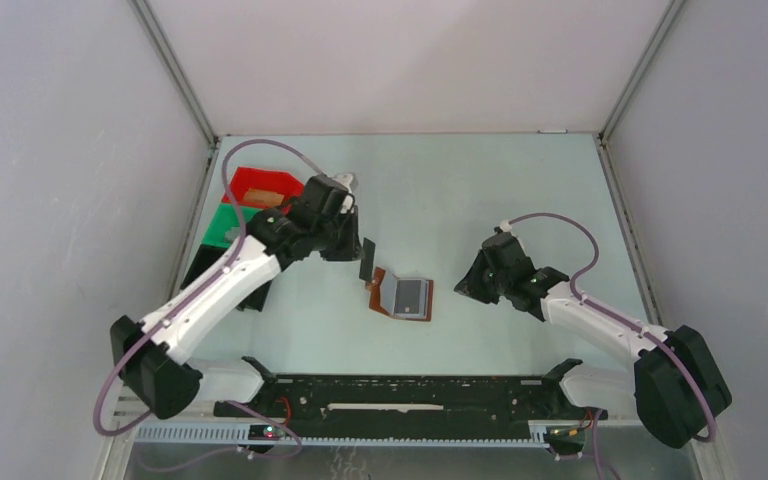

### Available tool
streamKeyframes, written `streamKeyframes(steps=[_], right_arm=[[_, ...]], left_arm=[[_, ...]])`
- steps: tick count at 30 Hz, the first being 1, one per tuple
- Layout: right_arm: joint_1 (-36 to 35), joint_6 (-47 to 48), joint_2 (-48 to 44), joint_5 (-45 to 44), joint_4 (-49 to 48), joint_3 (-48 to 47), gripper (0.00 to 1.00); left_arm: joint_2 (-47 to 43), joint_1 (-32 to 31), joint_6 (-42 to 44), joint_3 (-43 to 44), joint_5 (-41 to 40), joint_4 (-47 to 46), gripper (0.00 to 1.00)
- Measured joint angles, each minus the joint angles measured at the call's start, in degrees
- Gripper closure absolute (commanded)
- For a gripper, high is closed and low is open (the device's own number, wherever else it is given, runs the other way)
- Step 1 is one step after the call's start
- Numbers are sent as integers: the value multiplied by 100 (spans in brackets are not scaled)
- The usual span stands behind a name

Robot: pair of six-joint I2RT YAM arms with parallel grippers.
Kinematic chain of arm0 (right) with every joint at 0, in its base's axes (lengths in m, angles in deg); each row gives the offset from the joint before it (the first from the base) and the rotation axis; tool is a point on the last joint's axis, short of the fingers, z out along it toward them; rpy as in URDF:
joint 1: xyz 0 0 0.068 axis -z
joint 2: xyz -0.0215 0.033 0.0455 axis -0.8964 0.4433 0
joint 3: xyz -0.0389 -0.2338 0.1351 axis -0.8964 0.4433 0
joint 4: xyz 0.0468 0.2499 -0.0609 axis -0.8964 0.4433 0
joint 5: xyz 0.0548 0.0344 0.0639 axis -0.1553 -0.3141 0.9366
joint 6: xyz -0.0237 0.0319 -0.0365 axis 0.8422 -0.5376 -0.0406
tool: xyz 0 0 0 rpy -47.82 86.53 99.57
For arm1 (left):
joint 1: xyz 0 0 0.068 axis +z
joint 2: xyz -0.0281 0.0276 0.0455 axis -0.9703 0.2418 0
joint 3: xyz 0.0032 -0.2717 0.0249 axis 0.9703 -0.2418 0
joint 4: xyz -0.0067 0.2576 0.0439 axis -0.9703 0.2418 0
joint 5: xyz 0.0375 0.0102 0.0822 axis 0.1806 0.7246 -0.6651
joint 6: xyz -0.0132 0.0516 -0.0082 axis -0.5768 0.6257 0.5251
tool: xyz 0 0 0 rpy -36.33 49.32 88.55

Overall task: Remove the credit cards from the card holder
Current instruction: Remove the credit card from the card holder, then place the credit card in the storage box.

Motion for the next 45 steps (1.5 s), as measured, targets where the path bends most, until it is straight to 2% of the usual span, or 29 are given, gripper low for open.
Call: streamKeyframes(steps=[8,15,20,29,36,45], right_arm=[[0,17,0,24,-2,0,75],[0,44,111,186,-118,0,76],[0,68,380,413,-323,-2,76],[37,256,525,702,-358,-22,76],[111,422,525,861,-343,-22,76],[151,472,525,946,-177,-107,76]], left_arm=[[-879,555,-48,13,-280,433,100],[-1408,1523,-42,13,-785,977,100],[-1410,2192,-105,13,-1329,1239,100],[-612,3180,-852,13,-2524,1351,100],[-31,3324,-1565,46,-3515,1628,100],[1307,3644,-2426,503,-4151,2439,100]])
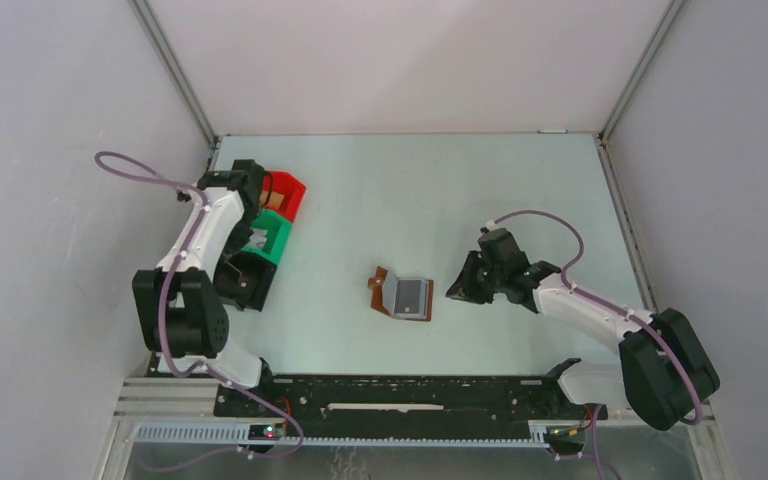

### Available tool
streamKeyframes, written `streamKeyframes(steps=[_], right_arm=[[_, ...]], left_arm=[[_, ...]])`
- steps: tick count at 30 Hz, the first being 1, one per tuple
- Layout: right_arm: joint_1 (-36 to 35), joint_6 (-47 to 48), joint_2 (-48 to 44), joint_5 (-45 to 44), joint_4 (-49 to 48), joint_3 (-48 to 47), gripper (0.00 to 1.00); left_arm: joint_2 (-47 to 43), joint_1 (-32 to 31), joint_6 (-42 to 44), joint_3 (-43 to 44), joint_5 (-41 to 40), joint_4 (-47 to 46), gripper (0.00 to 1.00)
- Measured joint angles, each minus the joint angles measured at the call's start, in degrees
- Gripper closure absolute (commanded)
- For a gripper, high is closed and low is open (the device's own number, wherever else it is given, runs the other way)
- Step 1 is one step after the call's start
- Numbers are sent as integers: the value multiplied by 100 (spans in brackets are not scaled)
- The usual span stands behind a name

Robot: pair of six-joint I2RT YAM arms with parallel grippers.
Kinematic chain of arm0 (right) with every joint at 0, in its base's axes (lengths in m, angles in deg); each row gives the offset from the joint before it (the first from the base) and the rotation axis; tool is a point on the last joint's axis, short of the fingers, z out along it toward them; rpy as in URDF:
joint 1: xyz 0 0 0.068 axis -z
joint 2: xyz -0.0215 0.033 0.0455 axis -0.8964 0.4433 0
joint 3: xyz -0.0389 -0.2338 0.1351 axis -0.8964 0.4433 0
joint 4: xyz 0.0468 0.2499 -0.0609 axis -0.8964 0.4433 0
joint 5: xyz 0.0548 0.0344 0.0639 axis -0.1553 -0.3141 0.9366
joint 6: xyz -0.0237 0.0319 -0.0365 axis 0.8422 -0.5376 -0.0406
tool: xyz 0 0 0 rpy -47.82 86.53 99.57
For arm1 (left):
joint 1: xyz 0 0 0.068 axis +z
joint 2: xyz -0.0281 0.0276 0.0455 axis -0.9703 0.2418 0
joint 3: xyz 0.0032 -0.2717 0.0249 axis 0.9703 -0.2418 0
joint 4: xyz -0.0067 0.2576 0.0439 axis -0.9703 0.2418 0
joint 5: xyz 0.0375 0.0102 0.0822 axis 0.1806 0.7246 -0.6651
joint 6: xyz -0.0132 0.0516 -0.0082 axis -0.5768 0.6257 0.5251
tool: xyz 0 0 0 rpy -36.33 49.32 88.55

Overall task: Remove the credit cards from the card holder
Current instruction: Place the credit card in the storage box.

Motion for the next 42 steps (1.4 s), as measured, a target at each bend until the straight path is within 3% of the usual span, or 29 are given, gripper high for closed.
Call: streamKeyframes(steps=[7,17,19,21,24,27,31,32,35,42], right_arm=[[0,-76,90,103,-20,-136,76],[-173,-208,260,55,39,-293,76],[-247,-247,282,22,26,-328,76],[-313,-289,282,13,28,-328,76],[-402,-345,297,-11,28,-328,75],[-474,-374,323,-39,28,-328,75],[-527,-376,356,-94,42,-332,73],[-531,-376,356,-109,46,-334,71],[-533,-372,356,-157,68,-354,65],[-409,-306,354,-247,55,-529,63]], left_arm=[[848,229,-562,267,-243,356,100],[1296,509,-772,269,-184,223,100],[1471,570,-761,267,-81,138,93],[1528,634,-743,256,37,22,78],[1528,732,-697,245,162,-125,63],[1521,780,-686,144,304,-315,55],[1419,787,-544,63,514,-455,31],[1338,785,-479,57,551,-503,20],[752,787,-92,-142,667,-750,17],[-1790,649,1268,-798,1580,-1886,17]])
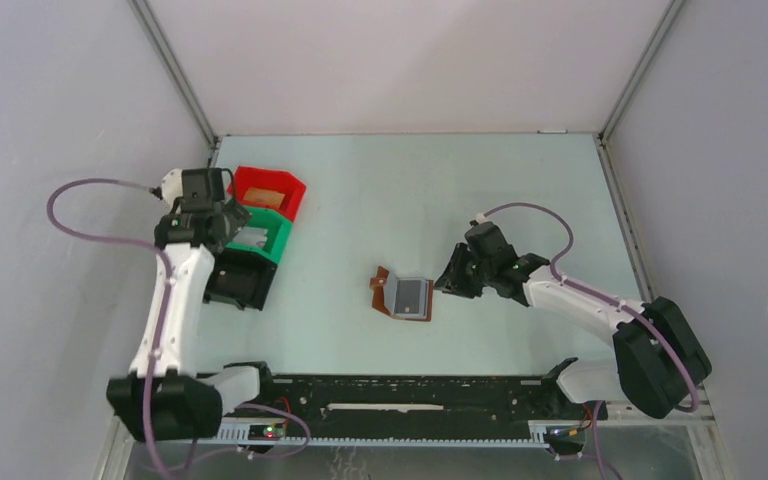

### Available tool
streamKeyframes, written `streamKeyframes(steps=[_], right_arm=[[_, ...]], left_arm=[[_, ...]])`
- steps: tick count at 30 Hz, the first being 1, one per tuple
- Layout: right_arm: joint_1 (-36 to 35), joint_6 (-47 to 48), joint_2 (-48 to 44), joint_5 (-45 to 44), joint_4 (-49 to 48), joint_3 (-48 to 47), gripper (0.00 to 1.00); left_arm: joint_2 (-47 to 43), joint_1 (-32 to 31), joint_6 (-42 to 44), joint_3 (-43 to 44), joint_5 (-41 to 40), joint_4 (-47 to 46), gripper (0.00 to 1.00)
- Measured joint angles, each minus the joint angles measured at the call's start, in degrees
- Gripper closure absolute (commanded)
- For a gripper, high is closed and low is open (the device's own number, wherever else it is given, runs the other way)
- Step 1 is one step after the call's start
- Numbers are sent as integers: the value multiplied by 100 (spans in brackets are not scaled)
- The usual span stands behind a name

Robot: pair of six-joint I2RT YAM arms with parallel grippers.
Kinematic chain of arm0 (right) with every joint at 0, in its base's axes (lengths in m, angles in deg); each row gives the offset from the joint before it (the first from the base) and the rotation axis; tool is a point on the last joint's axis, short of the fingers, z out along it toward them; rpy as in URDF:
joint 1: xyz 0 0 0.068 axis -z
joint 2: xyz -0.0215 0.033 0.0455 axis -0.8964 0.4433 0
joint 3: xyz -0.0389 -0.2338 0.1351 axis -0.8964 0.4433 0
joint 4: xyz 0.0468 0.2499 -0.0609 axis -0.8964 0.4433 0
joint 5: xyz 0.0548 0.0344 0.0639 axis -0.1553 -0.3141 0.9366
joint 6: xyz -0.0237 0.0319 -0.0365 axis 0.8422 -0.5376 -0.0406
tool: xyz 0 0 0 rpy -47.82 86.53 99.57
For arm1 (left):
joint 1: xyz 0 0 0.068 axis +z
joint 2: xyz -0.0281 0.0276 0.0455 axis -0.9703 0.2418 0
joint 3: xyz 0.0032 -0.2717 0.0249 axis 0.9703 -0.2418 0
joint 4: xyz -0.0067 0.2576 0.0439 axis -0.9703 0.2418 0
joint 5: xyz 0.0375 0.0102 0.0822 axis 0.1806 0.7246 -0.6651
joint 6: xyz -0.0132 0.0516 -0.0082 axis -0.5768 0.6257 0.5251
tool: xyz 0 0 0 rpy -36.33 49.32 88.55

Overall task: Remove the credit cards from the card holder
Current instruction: Place the credit card in the storage box, then remove the credit card from the card holder.

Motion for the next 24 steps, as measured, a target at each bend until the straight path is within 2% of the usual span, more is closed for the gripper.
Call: streamKeyframes(steps=[3,6,11,15,19,24], right_arm=[[13,15,24,68,-92,-50,64],[-24,0,278,186,-216,-326,66],[-177,-155,837,317,-564,-675,69],[-269,-367,1139,350,-638,-675,71],[-267,-525,1309,354,-645,-675,71],[-229,-608,1316,273,-638,-662,73]], left_arm=[[-748,-612,457,-17,439,-282,18],[-988,-1633,785,-68,1189,-570,15],[-651,-3008,872,-546,2459,-1108,14],[-92,-3904,844,-706,3274,-1408,20],[273,-4225,599,-758,3847,-2011,22],[828,-4312,256,-1064,4186,-2907,26]])
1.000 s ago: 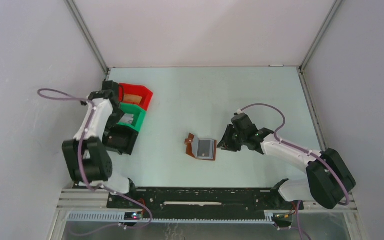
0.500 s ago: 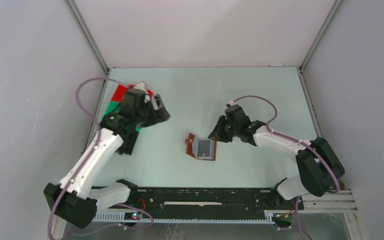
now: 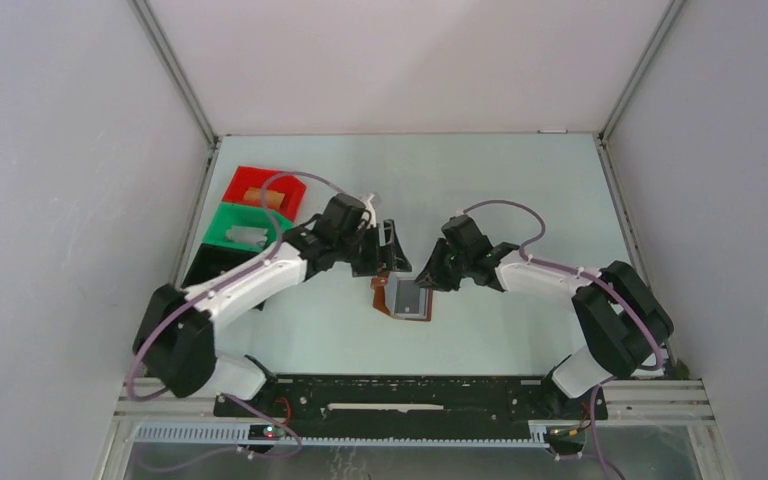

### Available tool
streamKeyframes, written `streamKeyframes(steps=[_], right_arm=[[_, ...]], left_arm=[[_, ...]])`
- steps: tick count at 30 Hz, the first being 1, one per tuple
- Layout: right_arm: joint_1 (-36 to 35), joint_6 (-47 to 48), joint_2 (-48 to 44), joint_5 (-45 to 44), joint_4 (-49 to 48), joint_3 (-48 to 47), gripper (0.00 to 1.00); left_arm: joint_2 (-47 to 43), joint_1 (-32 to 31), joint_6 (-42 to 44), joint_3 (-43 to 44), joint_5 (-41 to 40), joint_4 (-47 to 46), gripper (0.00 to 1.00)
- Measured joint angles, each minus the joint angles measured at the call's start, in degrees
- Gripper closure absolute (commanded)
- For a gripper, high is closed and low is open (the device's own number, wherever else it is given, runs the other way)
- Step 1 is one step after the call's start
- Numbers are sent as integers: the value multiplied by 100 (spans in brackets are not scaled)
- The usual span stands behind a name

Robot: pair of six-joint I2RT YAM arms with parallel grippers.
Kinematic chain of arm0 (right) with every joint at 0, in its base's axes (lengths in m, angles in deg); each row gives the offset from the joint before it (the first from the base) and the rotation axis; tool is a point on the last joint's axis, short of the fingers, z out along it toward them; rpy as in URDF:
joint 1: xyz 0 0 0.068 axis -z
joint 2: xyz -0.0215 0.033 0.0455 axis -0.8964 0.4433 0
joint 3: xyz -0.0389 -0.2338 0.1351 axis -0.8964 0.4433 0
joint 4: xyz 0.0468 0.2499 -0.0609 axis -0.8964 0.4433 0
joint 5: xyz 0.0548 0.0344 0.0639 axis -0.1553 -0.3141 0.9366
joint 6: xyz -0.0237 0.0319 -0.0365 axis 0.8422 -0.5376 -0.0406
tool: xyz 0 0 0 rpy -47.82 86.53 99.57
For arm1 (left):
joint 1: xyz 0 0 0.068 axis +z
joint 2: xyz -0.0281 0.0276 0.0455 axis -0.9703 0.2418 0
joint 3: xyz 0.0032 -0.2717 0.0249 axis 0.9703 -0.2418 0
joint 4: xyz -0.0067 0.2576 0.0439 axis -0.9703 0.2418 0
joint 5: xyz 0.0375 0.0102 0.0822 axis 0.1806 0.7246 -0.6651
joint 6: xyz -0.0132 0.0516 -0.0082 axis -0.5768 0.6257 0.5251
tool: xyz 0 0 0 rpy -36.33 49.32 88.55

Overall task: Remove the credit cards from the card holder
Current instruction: Remove the credit card from the card holder.

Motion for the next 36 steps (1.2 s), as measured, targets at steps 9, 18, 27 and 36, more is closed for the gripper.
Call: streamKeyframes(steps=[9,18,27,36], right_arm=[[26,-136,0,4,-96,238,73],[-4,-195,2,55,-247,326,72],[-68,-199,153,149,-339,343,72],[-238,-201,153,214,-557,343,72]], left_arm=[[1126,-4,-339,-337,245,-822,27],[1432,92,-492,-699,216,-1255,29],[1508,319,-492,-916,162,-1528,27],[1510,382,-492,-1110,295,-1891,27]])
